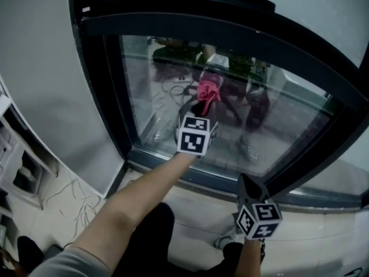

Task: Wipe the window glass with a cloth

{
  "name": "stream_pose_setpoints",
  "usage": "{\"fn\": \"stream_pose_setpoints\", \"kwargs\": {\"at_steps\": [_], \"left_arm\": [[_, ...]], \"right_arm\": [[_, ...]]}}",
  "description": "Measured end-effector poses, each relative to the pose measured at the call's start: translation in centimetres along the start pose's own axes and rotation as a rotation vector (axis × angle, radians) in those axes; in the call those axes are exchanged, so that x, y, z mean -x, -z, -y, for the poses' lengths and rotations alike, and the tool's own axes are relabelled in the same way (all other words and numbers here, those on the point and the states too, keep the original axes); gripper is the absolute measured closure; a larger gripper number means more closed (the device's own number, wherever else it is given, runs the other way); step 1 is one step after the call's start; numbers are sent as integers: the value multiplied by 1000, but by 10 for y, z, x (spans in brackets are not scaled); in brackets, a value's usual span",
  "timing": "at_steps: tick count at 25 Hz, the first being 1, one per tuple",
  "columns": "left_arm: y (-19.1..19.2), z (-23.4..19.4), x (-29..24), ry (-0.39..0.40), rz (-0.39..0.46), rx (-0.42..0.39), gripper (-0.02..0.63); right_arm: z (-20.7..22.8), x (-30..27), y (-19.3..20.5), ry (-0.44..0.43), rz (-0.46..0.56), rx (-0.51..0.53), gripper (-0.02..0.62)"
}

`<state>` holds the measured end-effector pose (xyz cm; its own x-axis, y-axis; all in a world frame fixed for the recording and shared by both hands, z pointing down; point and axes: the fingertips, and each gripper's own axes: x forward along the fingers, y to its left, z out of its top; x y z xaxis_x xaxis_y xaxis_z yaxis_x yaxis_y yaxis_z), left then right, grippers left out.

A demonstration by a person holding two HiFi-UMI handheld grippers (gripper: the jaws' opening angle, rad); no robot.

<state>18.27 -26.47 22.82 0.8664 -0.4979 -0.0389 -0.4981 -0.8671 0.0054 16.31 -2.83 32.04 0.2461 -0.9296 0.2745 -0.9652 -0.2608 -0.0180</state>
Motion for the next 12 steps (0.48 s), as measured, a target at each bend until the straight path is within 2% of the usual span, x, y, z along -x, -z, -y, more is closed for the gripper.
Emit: {"fn": "stream_pose_setpoints", "kwargs": {"at_steps": [12], "left_arm": [[6,91,-18,132,-15,-32,563]], "right_arm": [[35,24,13,62,10,-56,595]]}}
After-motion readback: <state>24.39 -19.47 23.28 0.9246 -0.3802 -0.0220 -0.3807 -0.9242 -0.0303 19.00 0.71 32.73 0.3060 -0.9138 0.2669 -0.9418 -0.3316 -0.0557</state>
